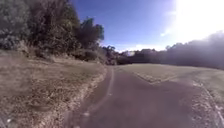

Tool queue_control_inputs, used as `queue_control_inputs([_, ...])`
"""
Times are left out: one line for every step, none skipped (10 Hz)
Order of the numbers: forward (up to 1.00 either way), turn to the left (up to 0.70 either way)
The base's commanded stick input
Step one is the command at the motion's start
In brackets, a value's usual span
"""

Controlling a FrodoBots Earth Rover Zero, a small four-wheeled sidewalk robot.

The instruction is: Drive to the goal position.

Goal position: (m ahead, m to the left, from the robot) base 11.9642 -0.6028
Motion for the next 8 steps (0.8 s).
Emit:
queue_control_inputs([0.60, 0.00])
queue_control_inputs([0.60, 0.00])
queue_control_inputs([0.60, 0.00])
queue_control_inputs([0.60, 0.00])
queue_control_inputs([0.60, 0.00])
queue_control_inputs([0.60, 0.00])
queue_control_inputs([0.60, 0.02])
queue_control_inputs([0.60, 0.07])
